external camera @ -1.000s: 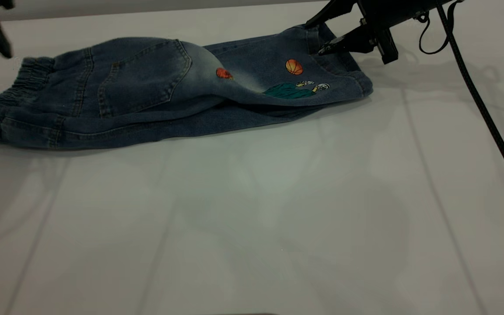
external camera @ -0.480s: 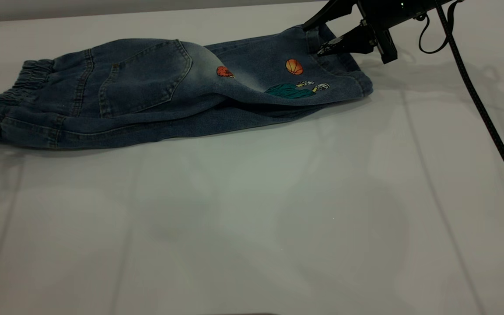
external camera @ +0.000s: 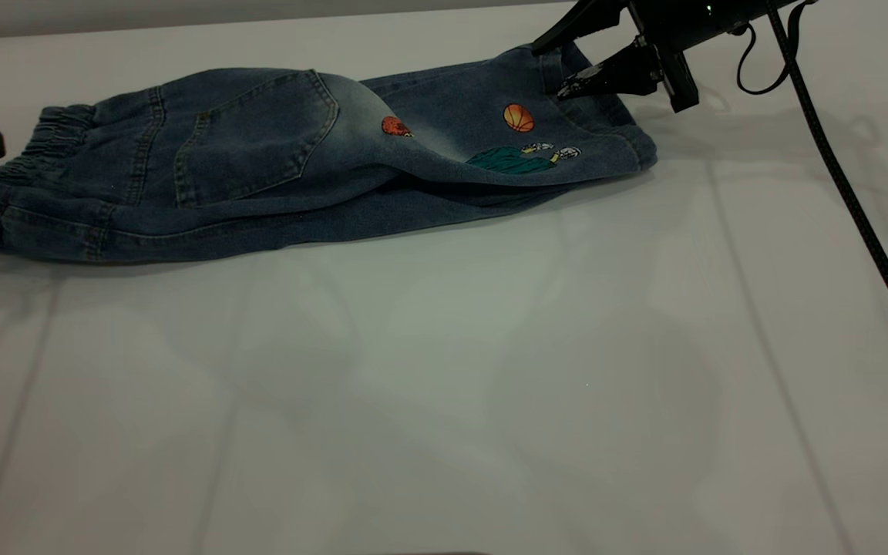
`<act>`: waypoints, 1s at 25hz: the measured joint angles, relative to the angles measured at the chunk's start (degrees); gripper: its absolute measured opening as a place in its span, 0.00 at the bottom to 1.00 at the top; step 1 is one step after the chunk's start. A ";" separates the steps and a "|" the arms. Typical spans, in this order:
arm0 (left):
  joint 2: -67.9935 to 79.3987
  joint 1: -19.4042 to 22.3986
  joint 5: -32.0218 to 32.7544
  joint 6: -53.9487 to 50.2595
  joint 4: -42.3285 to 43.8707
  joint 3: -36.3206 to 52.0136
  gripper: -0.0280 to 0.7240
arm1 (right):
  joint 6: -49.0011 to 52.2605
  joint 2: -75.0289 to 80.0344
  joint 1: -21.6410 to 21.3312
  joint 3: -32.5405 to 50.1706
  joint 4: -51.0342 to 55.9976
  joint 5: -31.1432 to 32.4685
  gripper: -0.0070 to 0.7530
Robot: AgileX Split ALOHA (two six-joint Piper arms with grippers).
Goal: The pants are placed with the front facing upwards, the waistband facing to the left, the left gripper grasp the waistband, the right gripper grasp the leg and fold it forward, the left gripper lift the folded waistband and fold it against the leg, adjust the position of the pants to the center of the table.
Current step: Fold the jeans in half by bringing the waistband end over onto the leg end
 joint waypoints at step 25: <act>7.82 0.00 -6.85 -8.84 -5.07 -0.04 0.75 | -0.10 0.00 0.00 0.00 0.00 0.00 0.40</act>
